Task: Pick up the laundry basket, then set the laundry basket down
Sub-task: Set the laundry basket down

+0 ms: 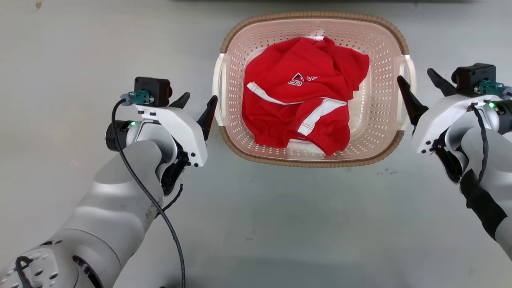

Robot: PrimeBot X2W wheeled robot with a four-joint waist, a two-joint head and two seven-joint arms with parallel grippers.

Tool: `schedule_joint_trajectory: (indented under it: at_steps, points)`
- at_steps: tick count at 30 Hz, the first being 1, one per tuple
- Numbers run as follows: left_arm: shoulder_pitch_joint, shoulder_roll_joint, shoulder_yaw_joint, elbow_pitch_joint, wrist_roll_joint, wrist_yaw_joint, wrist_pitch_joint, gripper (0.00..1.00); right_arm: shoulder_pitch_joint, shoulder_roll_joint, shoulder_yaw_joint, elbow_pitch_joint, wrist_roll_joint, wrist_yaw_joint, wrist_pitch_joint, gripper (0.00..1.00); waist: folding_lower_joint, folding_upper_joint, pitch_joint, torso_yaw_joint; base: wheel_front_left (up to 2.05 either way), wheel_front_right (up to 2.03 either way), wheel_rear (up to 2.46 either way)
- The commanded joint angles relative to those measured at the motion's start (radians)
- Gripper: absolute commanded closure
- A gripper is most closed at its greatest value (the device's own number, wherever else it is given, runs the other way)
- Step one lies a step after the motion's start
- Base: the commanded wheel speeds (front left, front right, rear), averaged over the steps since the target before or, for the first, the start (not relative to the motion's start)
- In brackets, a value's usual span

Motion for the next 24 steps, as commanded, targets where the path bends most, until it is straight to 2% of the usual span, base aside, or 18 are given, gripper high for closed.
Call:
schedule_joint_trajectory:
  at_steps: [1, 24]
  points:
    - [0.021, 0.030, 0.013, -0.001, -0.010, 0.000, -0.010, 0.00, 0.056, 0.003, 0.008, 0.002, 0.009, -0.004, 0.001, 0.00, 0.0000, 0.0000, -0.015, 0.001, 0.00, 0.00, 0.00]
    - [0.126, 0.036, 0.011, 0.000, -0.032, 0.000, -0.046, 0.00, 0.139, 0.002, 0.066, -0.021, 0.056, -0.004, 0.001, 0.00, 0.0000, 0.0000, -0.198, 0.010, 0.00, 0.00, 0.00]
